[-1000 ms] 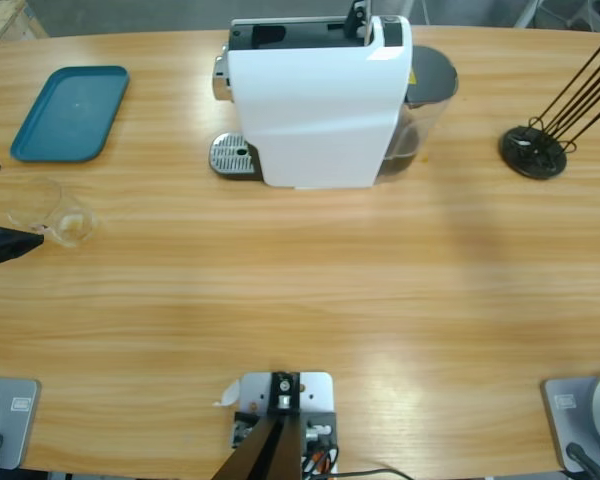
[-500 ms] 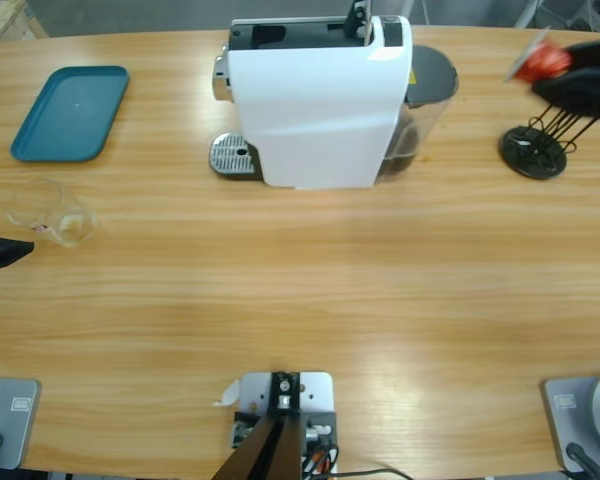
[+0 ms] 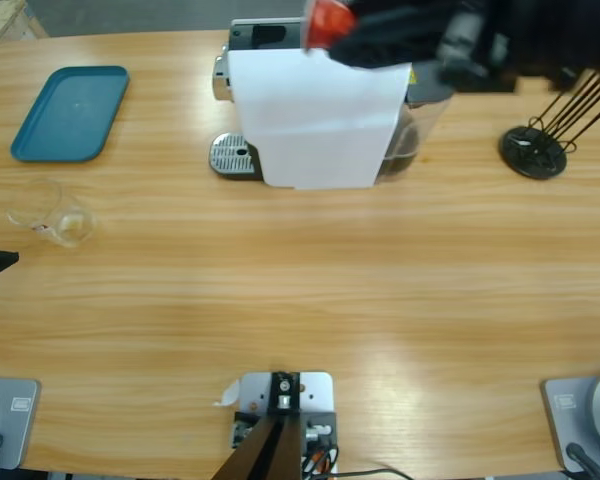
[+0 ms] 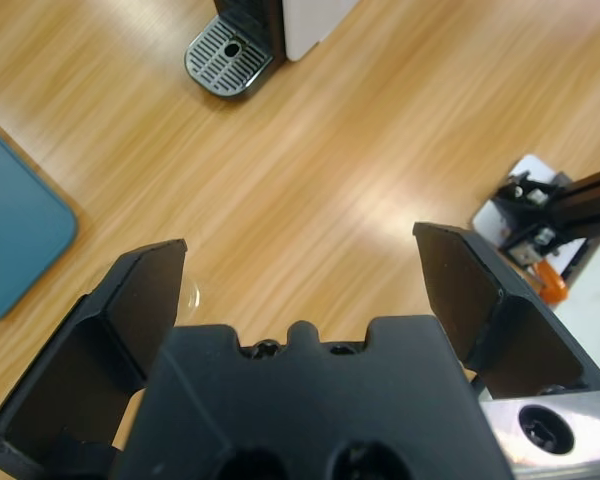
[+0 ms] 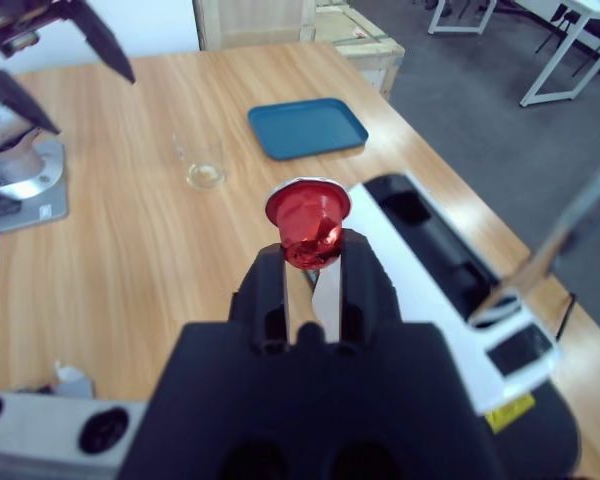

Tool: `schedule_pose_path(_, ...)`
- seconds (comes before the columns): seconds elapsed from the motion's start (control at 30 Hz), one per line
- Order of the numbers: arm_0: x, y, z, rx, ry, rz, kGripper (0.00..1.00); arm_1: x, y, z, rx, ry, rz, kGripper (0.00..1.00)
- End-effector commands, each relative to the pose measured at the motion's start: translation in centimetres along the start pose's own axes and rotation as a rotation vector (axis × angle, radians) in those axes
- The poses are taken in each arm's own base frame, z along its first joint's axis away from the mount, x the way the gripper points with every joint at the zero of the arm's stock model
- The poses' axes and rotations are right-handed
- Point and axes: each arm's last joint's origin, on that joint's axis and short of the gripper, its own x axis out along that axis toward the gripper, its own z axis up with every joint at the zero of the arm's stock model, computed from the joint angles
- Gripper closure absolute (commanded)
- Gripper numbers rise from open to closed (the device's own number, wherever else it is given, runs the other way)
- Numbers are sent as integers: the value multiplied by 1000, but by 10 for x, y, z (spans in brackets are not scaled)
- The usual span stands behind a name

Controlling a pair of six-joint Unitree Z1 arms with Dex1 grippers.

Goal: Pour coffee

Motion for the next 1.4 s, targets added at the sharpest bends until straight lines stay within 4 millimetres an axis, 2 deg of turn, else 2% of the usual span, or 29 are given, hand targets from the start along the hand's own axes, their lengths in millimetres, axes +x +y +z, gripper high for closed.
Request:
schedule_pose_path(0.03,-13,1,-11,-5,24,6,13,69,-14,11,-15,32,54,1000)
schedule_pose_path(0.2,-19,1,-5,64,36,-8,13,96,-20,6,-15,77,48,1000)
schedule_pose_path(0.3,-21,0,0,117,29,-9,10,100,-24,7,-12,110,11,1000)
schedule_pose_path(0.43,-10,0,4,207,50,-1,4,105,-29,5,-5,153,-57,1000)
schedule_pose_path(0.7,17,0,3,255,13,19,0,128,-39,7,35,193,-154,1000)
schedule_pose_path(0.87,26,-1,9,266,-1,23,0,127,-36,5,37,202,-147,1000)
schedule_pose_path(0.97,25,-1,10,263,-13,23,0,124,-27,7,27,200,-123,1000)
schedule_pose_path(1.17,17,0,-4,265,-29,25,0,124,-10,4,7,227,-139,1000)
schedule_pose_path(1.27,12,1,-14,266,-35,26,0,124,-9,-3,13,256,-185,1000)
schedule_pose_path(1.4,8,1,-17,266,-42,26,0,123,-11,-7,12,279,-229,1000)
